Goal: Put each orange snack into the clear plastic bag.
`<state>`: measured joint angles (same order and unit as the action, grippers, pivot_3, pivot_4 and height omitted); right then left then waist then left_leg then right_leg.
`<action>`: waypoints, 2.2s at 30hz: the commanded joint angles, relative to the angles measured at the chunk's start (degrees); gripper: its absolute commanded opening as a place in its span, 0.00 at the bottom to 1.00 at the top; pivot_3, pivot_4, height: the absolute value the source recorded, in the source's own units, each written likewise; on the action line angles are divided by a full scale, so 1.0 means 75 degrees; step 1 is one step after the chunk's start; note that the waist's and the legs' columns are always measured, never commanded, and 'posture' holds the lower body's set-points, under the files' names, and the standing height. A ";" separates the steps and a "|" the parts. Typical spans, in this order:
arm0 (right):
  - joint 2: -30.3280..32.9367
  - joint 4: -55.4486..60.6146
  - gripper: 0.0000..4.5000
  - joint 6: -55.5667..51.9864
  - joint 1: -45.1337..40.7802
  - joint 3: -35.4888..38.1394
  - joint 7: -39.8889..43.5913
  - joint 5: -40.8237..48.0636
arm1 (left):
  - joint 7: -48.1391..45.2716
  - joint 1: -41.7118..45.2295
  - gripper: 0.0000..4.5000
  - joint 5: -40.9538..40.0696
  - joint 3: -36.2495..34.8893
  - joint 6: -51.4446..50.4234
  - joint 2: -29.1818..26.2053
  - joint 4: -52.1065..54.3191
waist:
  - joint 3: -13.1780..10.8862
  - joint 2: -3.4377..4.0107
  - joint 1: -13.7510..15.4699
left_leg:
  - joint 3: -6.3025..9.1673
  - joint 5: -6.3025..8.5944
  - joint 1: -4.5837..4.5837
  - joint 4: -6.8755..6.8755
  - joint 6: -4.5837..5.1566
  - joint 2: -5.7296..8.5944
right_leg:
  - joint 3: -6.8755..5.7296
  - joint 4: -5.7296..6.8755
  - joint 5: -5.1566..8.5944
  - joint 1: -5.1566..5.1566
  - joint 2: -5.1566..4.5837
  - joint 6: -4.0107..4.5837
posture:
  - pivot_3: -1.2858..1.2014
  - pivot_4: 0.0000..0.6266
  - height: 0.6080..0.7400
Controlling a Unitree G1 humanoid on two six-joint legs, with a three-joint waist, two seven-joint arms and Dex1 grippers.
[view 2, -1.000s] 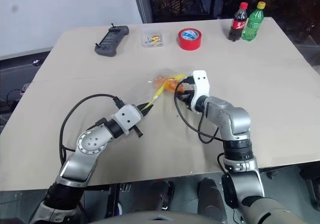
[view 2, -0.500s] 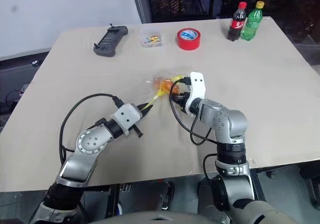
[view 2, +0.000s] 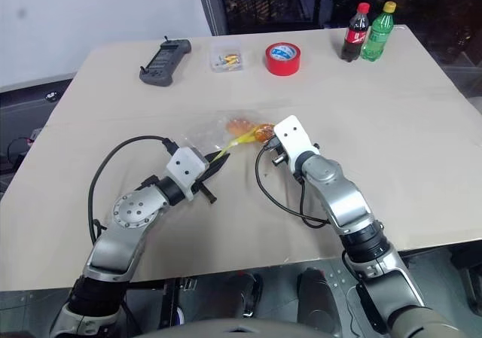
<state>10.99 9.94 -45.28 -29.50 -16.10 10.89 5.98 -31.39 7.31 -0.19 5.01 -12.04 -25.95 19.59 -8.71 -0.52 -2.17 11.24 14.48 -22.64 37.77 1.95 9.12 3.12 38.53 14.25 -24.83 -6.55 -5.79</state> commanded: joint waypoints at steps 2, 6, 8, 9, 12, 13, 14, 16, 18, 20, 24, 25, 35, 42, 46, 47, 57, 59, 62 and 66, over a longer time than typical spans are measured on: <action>-0.1327 0.0374 0.25 -0.1514 -0.0098 0.1762 -0.0104 0.1503 | 0.0002 0.0025 0.00 -0.0103 -0.0123 0.0023 -0.0054 0.0350 | 0.0000 0.0000 -0.0006 | 0.0000 0.0000 0.0001 -0.0002 0.0000 -0.0007 | 0.0003 0.0001 0.0000 0.0000 0.0006 0.0001 | 0.52 0.24 1.00; -0.1479 0.0560 0.25 -0.2353 -0.0109 0.2134 -0.0032 0.1888 | 0.0041 0.0056 0.00 -0.0099 -0.0142 -0.0015 -0.0038 0.0334 | 0.0000 0.0002 0.0024 | 0.0003 0.0000 0.0001 -0.0002 0.0000 -0.0003 | 0.0001 -0.0003 -0.0002 0.0003 0.0006 0.0003 | 0.52 0.24 1.00; -0.1323 0.0665 0.25 -0.2476 -0.0035 0.1937 0.0071 0.1902 | 0.0068 0.0095 0.00 -0.0104 -0.0135 -0.0048 -0.0008 0.0333 | 0.0000 0.0002 0.0034 | 0.0002 0.0000 0.0001 -0.0001 0.0000 0.0006 | -0.0001 -0.0003 -0.0002 0.0003 -0.0003 0.0003 | 0.52 0.24 1.00; -0.1286 0.0711 0.25 -0.2523 -0.0016 0.1877 0.0105 0.1931 | 0.0076 0.0107 0.00 -0.0104 -0.0129 -0.0060 0.0001 0.0337 | 0.0000 0.0002 0.0028 | 0.0002 0.0000 0.0001 -0.0001 0.0001 0.0006 | -0.0001 -0.0003 -0.0002 0.0003 -0.0003 0.0003 | 0.52 0.24 1.00; -0.1436 0.0802 0.25 -0.2680 -0.0026 0.1916 0.0107 0.2122 | 0.0090 0.0125 0.00 -0.0122 -0.0097 -0.0097 0.0043 0.0364 | 0.0000 0.0002 -0.0021 | 0.0002 0.0000 0.0001 -0.0003 0.0000 0.0000 | -0.0001 -0.0001 -0.0001 0.0000 0.0001 0.0003 | 0.52 0.24 1.00; -0.1640 0.0793 0.25 -0.2785 -0.0065 0.2109 0.0050 0.2280 | 0.0068 0.0125 0.00 -0.0130 -0.0076 -0.0104 0.0045 0.0371 | 0.0000 0.0002 -0.0037 | 0.0002 0.0000 0.0001 -0.0003 0.0000 -0.0005 | 0.0000 -0.0001 -0.0002 -0.0001 0.0005 0.0003 | 0.52 0.24 1.00; -0.1914 0.0751 0.25 -0.2929 -0.0145 0.2393 -0.0046 0.2485 | 0.0013 0.0099 0.00 -0.0112 -0.0033 -0.0074 0.0012 0.0389 | 0.0000 0.0002 -0.0041 | 0.0001 0.0000 0.0003 -0.0004 0.0000 -0.0009 | 0.0002 0.0000 -0.0002 -0.0001 0.0008 0.0003 | 0.52 0.24 1.00; -0.2287 0.0637 0.25 -0.3094 -0.0297 0.2772 -0.0175 0.2723 | -0.0101 0.0038 0.00 -0.0060 0.0053 0.0018 -0.0073 0.0405 | 0.0000 0.0003 -0.0040 | -0.0003 0.0001 0.0006 -0.0008 -0.0001 -0.0015 | 0.0007 0.0001 -0.0002 -0.0002 0.0015 0.0003 | 0.52 0.24 1.00; -0.2732 0.0342 0.25 -0.3229 -0.0560 0.3205 -0.0258 0.3038 | -0.0215 -0.0057 0.00 0.0027 0.0156 0.0164 -0.0172 0.0403 | -0.0001 0.0004 -0.0031 | -0.0003 0.0000 0.0006 -0.0010 0.0000 -0.0015 | 0.0007 0.0000 -0.0002 -0.0003 0.0016 0.0004 | 0.52 0.24 1.00; -0.3029 0.0006 0.25 -0.3239 -0.0794 0.3514 -0.0347 0.3267 | -0.0299 -0.0117 0.00 0.0047 0.0222 0.0252 -0.0236 0.0388 | 0.0001 0.0006 -0.0004 | -0.0005 0.0001 0.0008 -0.0010 0.0000 -0.0011 | 0.0009 -0.0003 -0.0004 -0.0001 0.0014 0.0007 | 0.52 0.24 1.00; -0.3078 -0.0684 0.25 -0.2966 -0.1137 0.3728 -0.0469 0.3550 | -0.0429 -0.0222 0.00 0.0063 0.0311 0.0372 -0.0372 0.0377 | 0.0000 0.0008 0.0014 | -0.0001 0.0001 0.0011 -0.0011 0.0000 -0.0005 | 0.0002 -0.0010 -0.0005 0.0007 0.0007 0.0008 | 0.52 0.24 1.00; -0.3019 -0.0831 0.25 -0.2866 -0.1193 0.3689 -0.0442 0.3543 | -0.0470 -0.0253 0.00 0.0081 0.0331 0.0416 -0.0417 0.0378 | -0.0001 0.0009 -0.0002 | -0.0002 0.0001 0.0011 -0.0012 0.0000 -0.0005 | 0.0004 -0.0009 -0.0005 0.0005 0.0008 0.0008 | 0.52 0.24 1.00; -0.0561 -0.1370 0.25 0.1717 -0.0914 -0.0368 0.1076 0.0193 | -0.0592 -0.0480 0.00 0.0231 0.0298 0.0786 -0.0648 0.0306 | -0.0001 0.0012 -0.0043 | -0.0021 -0.0001 0.0011 -0.0038 -0.0003 -0.0015 | 0.0023 -0.0010 -0.0005 -0.0016 0.0015 0.0008 | 0.52 0.24 1.00; 0.0411 -0.1871 0.25 0.4288 -0.0885 -0.1495 0.1636 -0.1481 | -0.0538 -0.0436 0.00 0.0233 0.0197 0.0846 -0.0642 0.0215 | 0.0000 0.0010 -0.0043 | -0.0021 -0.0002 0.0012 -0.0038 -0.0004 -0.0027 | 0.0023 -0.0012 -0.0004 -0.0016 0.0029 0.0008 | 0.52 0.24 1.00; 0.0642 -0.2238 0.25 0.5177 -0.0901 -0.1676 0.1461 -0.2305 | -0.0549 -0.0404 0.00 0.0223 0.0158 0.0856 -0.0658 0.0197 | 0.0001 0.0008 -0.0025 | -0.0021 -0.0002 0.0012 -0.0038 -0.0005 -0.0028 | 0.0023 -0.0014 -0.0005 -0.0014 0.0030 0.0008 | 0.52 0.24 1.00; 0.0725 -0.2346 0.25 0.5416 -0.0949 -0.1789 0.1342 -0.2667 | -0.0547 -0.0392 0.00 0.0225 0.0157 0.0857 -0.0657 0.0201 | 0.0001 0.0008 -0.0025 | -0.0021 -0.0002 0.0012 -0.0038 -0.0005 -0.0028 | 0.0023 -0.0015 -0.0005 -0.0014 0.0030 0.0009 | 0.52 0.24 1.00; 0.0770 -0.2729 0.25 0.6711 -0.1017 -0.1988 0.1808 -0.3516 | -0.0552 -0.0277 0.00 0.0256 0.0167 0.0857 -0.0673 0.0164 | 0.0001 0.0006 -0.0028 | -0.0022 -0.0004 0.0014 -0.0038 -0.0007 -0.0031 | 0.0027 -0.0016 -0.0006 -0.0012 0.0035 0.0010 | 0.52 0.24 1.00; 0.0486 -0.2793 0.31 0.6603 -0.1083 -0.1868 0.1927 -0.3288 | -0.0534 -0.0328 0.00 0.0261 0.0165 0.0861 -0.0665 0.0161 | 0.0001 0.0006 -0.0020 | -0.0022 -0.0004 0.0016 -0.0038 -0.0008 -0.0033 | 0.0028 -0.0016 -0.0007 -0.0012 0.0038 0.0013 | 0.52 0.24 1.00; 0.0334 -0.2886 0.58 0.6586 -0.1203 -0.1744 0.2123 -0.3201 | -0.0523 -0.0403 0.00 0.0274 0.0100 0.0893 -0.0698 0.0164 | 0.0001 0.0006 -0.0032 | -0.0023 -0.0004 0.0018 -0.0039 -0.0008 -0.0038 | 0.0029 -0.0021 -0.0012 -0.0010 0.0044 0.0020 | 0.52 0.24 1.00; 0.0394 -0.2774 0.97 0.6467 -0.1164 -0.1488 0.2228 -0.3197 | -0.0426 -0.0409 0.00 0.0016 -0.0169 0.0665 -0.0579 0.0191 | 0.0001 0.0006 -0.0013 | -0.0020 -0.0004 0.0018 -0.0039 -0.0010 -0.0039 | 0.0026 -0.0023 -0.0013 -0.0009 0.0046 0.0022 | 0.52 0.24 1.00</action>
<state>13.93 -12.70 3.43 -37.64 -29.49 27.35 -18.85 -35.52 4.26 1.51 6.03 -7.09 -30.51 19.62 -8.71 -0.48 -2.27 11.09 14.45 -22.51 37.48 1.88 8.83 3.32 38.35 14.15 -24.90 -6.21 -5.62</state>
